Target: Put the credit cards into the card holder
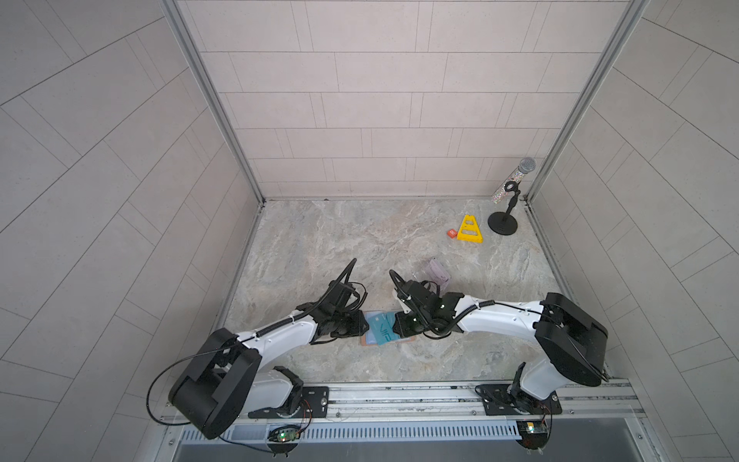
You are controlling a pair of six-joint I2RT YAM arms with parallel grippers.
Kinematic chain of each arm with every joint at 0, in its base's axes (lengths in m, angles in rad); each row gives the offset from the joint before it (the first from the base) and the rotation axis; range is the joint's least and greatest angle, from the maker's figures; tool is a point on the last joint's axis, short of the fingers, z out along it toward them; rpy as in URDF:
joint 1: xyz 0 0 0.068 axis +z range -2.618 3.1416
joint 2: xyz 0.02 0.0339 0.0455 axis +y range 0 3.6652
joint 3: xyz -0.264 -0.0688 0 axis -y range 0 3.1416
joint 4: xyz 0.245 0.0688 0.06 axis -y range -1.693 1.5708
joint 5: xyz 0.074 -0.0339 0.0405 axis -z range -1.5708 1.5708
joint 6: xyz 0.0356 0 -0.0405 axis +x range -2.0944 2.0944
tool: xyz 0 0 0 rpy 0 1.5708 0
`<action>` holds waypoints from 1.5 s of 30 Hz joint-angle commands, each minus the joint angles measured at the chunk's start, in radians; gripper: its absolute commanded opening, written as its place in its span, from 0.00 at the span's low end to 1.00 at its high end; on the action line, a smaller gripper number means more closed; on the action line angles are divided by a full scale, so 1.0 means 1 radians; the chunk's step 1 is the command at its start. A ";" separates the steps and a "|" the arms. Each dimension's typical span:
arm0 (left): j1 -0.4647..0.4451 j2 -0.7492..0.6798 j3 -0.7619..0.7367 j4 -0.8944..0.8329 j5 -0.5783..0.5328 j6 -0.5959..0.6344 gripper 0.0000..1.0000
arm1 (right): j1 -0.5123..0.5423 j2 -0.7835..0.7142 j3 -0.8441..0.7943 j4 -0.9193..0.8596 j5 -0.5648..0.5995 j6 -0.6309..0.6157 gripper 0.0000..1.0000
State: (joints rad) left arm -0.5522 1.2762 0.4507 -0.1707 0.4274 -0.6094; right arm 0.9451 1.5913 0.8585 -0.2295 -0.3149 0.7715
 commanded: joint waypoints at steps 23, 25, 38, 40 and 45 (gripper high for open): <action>-0.009 0.031 -0.043 -0.128 -0.021 0.008 0.35 | 0.098 0.147 0.045 0.046 -0.058 -0.030 0.07; -0.008 0.029 -0.044 -0.127 -0.021 0.009 0.35 | 0.100 0.156 0.048 0.062 -0.058 -0.021 0.07; -0.009 0.031 -0.044 -0.127 -0.021 0.009 0.35 | 0.100 0.183 0.047 0.173 -0.053 0.032 0.04; -0.008 0.031 -0.044 -0.127 -0.021 0.008 0.35 | 0.100 0.187 0.051 0.179 -0.061 0.029 0.04; -0.008 0.031 -0.046 -0.128 -0.021 0.009 0.35 | 0.100 0.178 0.042 0.187 -0.036 0.034 0.04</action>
State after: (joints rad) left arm -0.5522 1.2762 0.4503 -0.1707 0.4286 -0.6094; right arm 1.0405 1.7664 0.9039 -0.0570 -0.3836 0.7906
